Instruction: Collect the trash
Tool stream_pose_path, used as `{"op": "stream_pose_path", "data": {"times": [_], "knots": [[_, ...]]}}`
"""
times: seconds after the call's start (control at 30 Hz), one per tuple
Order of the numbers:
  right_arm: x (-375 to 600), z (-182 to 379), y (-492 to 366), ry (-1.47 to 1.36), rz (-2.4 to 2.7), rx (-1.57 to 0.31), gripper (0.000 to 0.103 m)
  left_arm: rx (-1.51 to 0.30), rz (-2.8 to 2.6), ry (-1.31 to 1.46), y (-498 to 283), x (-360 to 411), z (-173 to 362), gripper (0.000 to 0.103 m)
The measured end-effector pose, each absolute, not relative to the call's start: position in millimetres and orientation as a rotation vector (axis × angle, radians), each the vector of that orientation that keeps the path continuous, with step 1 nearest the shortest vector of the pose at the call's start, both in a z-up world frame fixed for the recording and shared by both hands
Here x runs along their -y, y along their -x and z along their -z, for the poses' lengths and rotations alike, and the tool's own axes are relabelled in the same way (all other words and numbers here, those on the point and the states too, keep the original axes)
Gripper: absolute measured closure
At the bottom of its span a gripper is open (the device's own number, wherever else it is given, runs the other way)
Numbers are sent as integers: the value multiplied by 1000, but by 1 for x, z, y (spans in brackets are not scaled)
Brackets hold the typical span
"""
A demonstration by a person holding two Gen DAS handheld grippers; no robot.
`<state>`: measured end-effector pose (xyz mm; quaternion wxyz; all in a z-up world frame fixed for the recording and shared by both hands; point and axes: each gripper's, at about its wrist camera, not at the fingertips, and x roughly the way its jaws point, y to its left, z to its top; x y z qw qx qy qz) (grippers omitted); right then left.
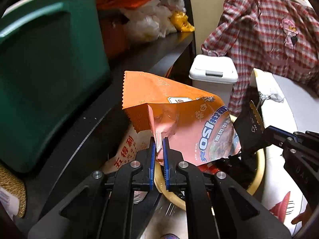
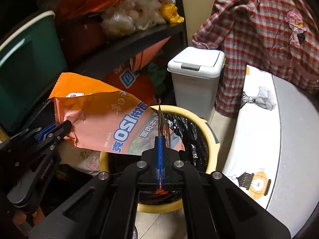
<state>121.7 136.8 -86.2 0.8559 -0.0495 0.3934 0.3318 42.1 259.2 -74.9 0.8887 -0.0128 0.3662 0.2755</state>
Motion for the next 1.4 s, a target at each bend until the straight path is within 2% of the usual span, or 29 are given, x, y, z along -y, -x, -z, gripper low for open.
{"op": "stream_pose_path", "data": {"times": [0.07, 0.1, 0.13, 0.17, 0.2, 0.23, 0.27, 0.33, 0.57, 0.87, 1.13, 1.4], "knots": [[-141, 92, -125, 110, -689, -838, 100, -775, -565, 36, -46, -264, 80, 94], [-143, 94, -127, 112, -682, -841, 99, -779, -563, 40, -47, -265, 83, 87], [-143, 96, -129, 113, -673, -847, 98, -779, -565, 37, -49, -265, 85, 70], [-144, 99, -132, 111, -668, -863, 87, -776, -564, 33, -49, -265, 86, 58], [-144, 102, -134, 102, -667, -878, 63, -771, -564, 28, -50, -263, 86, 33], [-144, 103, -135, 95, -659, -882, 52, -761, -575, 17, -49, -261, 86, 16], [-140, 103, -135, 87, -640, -873, 44, -753, -577, 9, -50, -260, 85, 14], [-136, 103, -136, 92, -619, -865, 43, -747, -560, -2, -51, -257, 83, 13], [-105, 84, -134, 65, -576, -838, 28, -708, -537, -35, -46, -240, 69, 11], [-32, 22, -97, 57, -539, -660, 20, -556, -458, 31, -21, -195, 16, 8], [70, -25, -53, 34, -341, -450, 16, -411, -312, -18, -10, -110, -31, 8], [149, -53, -1, 28, -124, -277, 5, -310, -159, -21, 5, -25, -50, 8]]}}
